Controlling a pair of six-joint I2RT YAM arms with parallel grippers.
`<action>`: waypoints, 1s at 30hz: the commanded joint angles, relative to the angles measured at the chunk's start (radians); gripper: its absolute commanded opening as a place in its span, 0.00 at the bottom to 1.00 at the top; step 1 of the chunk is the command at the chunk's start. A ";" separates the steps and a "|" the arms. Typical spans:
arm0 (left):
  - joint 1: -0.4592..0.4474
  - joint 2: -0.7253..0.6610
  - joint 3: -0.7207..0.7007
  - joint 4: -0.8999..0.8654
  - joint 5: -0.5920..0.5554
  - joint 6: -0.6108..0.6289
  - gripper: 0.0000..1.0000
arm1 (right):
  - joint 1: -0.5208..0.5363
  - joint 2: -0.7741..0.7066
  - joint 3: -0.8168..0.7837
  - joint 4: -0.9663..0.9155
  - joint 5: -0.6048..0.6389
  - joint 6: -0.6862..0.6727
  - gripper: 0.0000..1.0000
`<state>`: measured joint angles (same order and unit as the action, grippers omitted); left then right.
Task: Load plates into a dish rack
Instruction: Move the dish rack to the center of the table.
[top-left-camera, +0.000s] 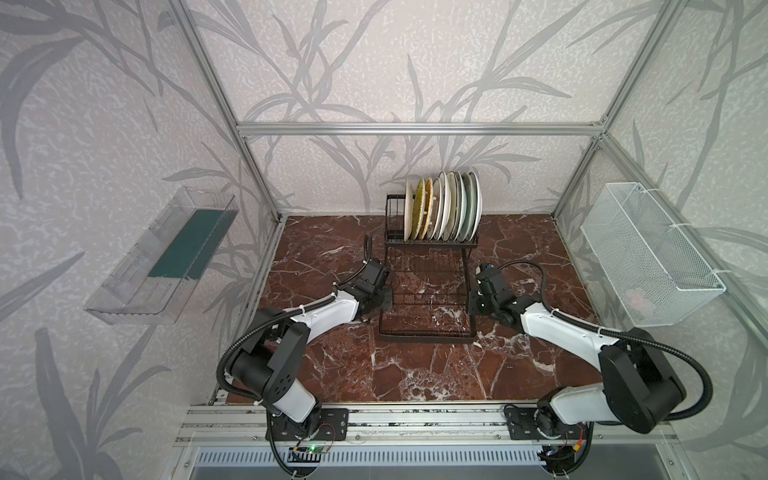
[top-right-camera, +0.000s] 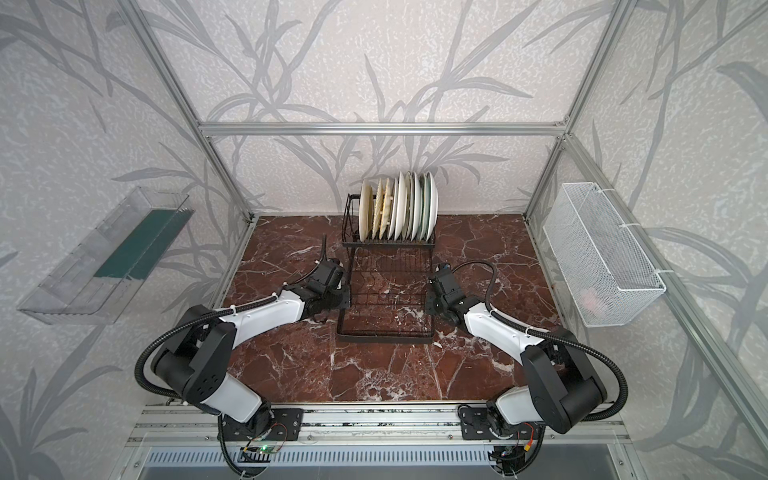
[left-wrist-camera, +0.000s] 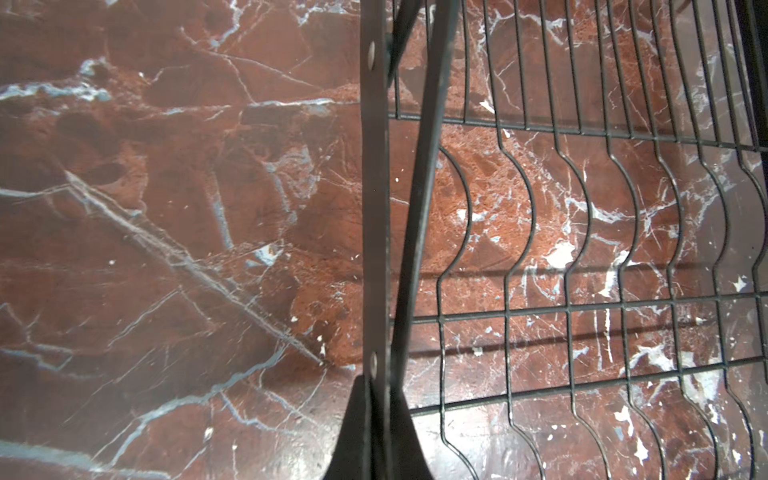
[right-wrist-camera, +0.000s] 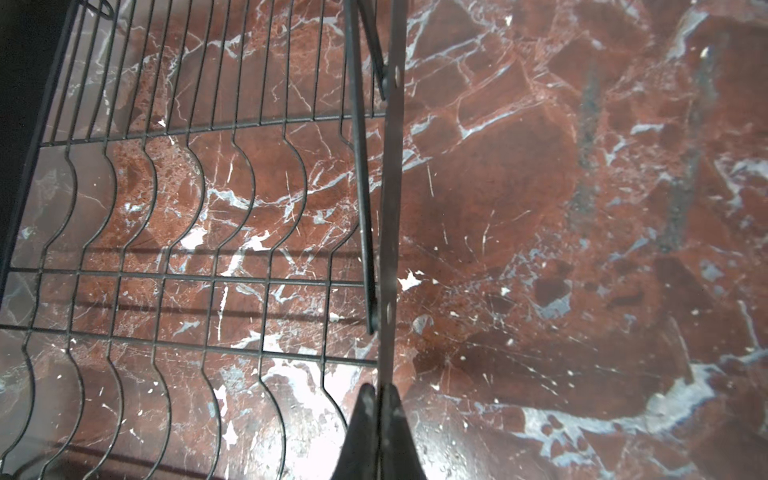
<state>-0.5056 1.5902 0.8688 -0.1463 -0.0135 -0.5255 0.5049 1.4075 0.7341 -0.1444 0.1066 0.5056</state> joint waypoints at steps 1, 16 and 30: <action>0.001 0.011 0.007 0.054 0.051 -0.072 0.00 | 0.001 -0.060 -0.002 0.015 -0.027 -0.019 0.16; 0.001 -0.203 0.021 -0.046 0.035 -0.031 0.52 | -0.021 -0.217 0.037 -0.068 0.057 -0.062 0.99; 0.179 -0.649 -0.073 -0.076 -0.538 -0.042 0.99 | -0.338 -0.437 -0.084 0.184 0.105 -0.228 0.99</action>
<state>-0.3637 0.9730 0.8639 -0.2249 -0.3126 -0.5537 0.2153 0.9688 0.7158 -0.0937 0.1837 0.3561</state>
